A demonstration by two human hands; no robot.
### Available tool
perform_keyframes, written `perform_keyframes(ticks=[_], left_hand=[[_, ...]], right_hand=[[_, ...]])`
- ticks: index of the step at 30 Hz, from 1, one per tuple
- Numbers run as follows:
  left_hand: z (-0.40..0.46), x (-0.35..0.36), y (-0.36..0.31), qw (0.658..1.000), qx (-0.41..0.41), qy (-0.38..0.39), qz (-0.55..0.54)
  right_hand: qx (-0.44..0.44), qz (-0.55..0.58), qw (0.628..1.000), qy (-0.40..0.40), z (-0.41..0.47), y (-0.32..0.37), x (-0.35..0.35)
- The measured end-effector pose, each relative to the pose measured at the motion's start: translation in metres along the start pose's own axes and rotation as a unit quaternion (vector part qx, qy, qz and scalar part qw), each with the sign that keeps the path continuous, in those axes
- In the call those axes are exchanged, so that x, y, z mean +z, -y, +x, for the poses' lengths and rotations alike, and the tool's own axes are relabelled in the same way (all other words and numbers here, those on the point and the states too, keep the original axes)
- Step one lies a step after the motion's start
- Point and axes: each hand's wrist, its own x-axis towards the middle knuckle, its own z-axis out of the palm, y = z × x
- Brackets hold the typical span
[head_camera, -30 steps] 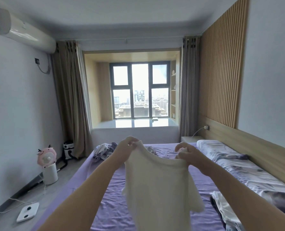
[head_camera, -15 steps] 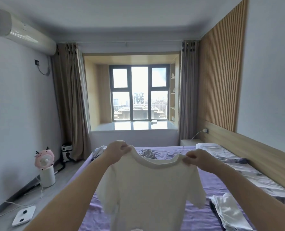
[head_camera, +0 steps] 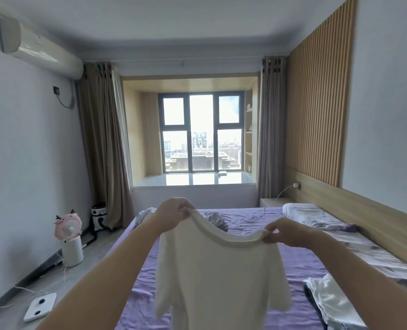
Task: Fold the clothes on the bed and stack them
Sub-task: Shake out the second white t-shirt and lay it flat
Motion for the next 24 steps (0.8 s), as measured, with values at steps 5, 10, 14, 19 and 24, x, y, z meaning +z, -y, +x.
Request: perform_keyframes(ticks=[5, 10, 14, 19, 24], left_hand=[[-0.007, -0.002, 0.007, 1.0, -0.004, 0.007, -0.006], [-0.01, -0.004, 0.013, 1.0, -0.002, -0.007, 0.015], [-0.012, -0.003, 0.015, 0.999, -0.002, -0.038, 0.015], [-0.018, -0.004, 0.011, 0.998, 0.027, -0.063, 0.001], [-0.02, 0.0, 0.012, 0.996, 0.021, -0.083, -0.023]], right_hand=[[0.023, 0.135, 0.99, -0.007, -0.002, 0.005, 0.007], [0.041, 0.203, 0.978, 0.006, -0.003, 0.011, 0.011], [0.036, 0.19, 0.981, 0.007, -0.005, 0.018, 0.01], [0.038, 0.228, 0.973, 0.005, -0.007, 0.019, 0.012], [0.045, 0.229, 0.97, -0.07, -0.012, 0.019, 0.017]])
